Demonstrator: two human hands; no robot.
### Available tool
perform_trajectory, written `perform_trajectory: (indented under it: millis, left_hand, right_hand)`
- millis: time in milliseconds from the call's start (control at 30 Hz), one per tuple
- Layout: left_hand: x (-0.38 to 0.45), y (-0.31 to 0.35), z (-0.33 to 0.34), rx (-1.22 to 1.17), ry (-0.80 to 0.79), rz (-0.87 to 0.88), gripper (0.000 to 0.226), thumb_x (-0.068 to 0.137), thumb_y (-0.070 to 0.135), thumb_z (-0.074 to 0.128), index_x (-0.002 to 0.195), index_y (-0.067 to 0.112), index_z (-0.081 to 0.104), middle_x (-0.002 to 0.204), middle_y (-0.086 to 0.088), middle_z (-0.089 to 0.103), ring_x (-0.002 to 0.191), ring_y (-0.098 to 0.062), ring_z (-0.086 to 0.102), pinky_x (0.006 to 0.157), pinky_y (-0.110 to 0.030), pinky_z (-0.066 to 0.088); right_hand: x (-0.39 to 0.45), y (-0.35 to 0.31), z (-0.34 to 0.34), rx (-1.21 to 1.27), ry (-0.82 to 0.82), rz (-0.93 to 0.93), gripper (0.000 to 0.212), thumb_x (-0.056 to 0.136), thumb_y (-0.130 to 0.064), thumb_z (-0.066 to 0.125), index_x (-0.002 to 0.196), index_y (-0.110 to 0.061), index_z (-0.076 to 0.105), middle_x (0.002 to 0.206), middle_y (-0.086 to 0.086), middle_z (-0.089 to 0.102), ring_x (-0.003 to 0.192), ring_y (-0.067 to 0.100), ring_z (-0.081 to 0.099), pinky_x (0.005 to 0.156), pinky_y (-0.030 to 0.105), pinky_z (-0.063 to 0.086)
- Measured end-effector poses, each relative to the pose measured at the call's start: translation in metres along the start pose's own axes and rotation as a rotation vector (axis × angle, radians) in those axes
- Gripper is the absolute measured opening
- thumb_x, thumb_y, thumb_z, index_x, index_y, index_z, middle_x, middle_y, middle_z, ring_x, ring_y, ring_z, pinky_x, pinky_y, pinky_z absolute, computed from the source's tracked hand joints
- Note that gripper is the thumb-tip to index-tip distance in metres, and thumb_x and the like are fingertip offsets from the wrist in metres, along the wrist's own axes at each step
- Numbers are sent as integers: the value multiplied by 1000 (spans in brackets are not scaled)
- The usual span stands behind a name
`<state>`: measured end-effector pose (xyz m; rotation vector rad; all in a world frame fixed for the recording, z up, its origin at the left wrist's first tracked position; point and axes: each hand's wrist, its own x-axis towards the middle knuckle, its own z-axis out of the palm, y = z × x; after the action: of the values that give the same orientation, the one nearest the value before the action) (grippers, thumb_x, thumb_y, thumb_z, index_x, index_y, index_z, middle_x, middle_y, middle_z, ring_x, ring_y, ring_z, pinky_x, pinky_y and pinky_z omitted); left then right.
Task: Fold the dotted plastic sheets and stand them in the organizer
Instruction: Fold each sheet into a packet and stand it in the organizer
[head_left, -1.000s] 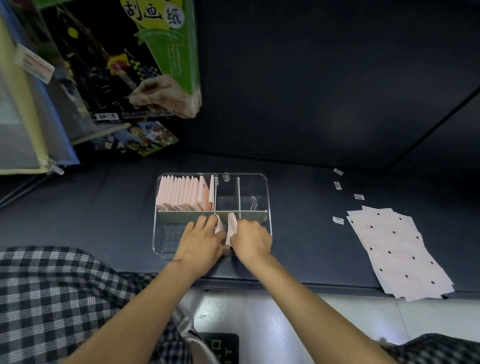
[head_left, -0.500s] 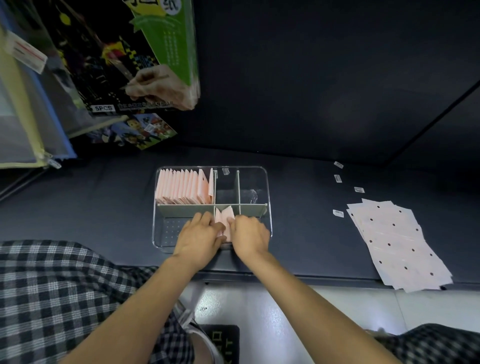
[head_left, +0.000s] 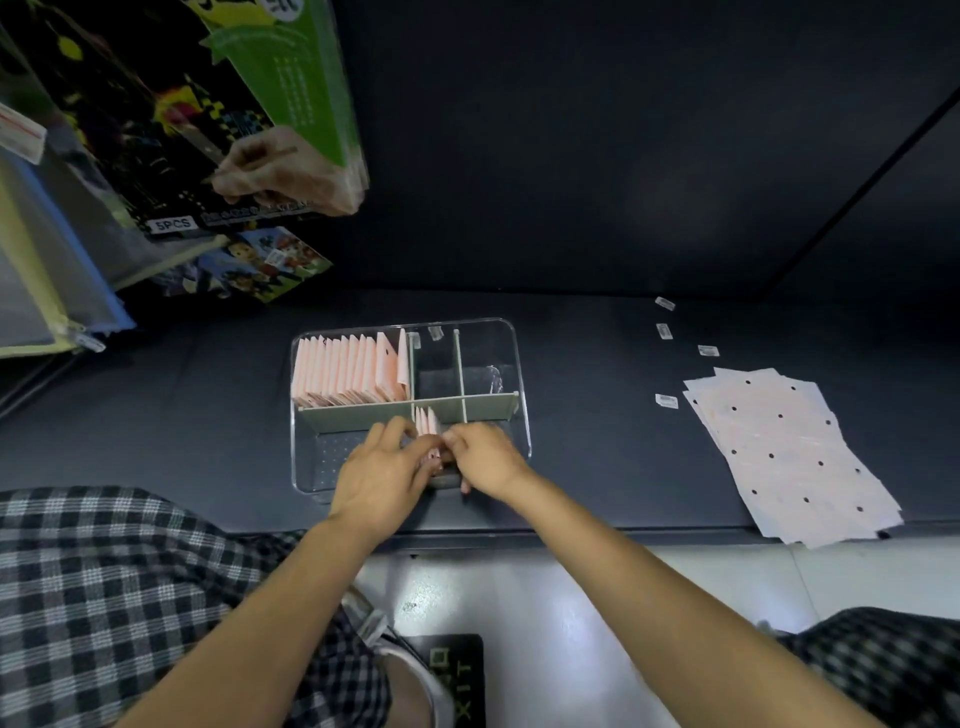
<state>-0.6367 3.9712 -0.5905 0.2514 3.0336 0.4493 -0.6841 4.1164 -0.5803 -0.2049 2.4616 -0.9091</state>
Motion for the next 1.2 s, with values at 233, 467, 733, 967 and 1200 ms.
perform_trajectory:
  millis: [233,467,733,967,1200]
  left_hand:
    - [5,6,3,82,67,47,17,85,21,68,100,12,71,100,-17,57,88,-39,53,66,-48,50]
    - [21,65,-3,-51,116,388,43,93,38,36,97,10,69,92,-7,60,79,-29,57,72,-35,45]
    - [19,98,61,-56,-301,440,46,98,44,39,140,26,43,148,7,37,134,-11,34,111,-24,27]
    - [20,99,79,38,-440,392,57,97,45,40,149,29,21,158,10,7,145,-9,7,117,-25,3]
    - [17,100,78,81,-483,376,61,98,44,40,150,31,12,158,13,-2,145,-8,-1,117,-26,1]
  right_hand:
    - [-47,90,-60,93,247,-123,23,93,-15,56,112,-12,68,108,5,71,89,14,66,85,22,47]
    - [-118,272,-137,-120,582,444,42,90,-18,61,130,-7,53,134,12,53,123,30,45,100,34,38]
    - [-137,320,-131,6,634,396,28,83,-21,71,110,-12,70,132,8,55,125,27,46,102,32,38]
    - [-127,319,-137,175,761,444,5,80,-17,74,83,-14,75,116,4,63,107,27,58,87,38,50]
    - [-119,307,-148,108,679,567,17,89,-40,61,87,-28,72,116,-9,60,116,23,45,91,40,43]
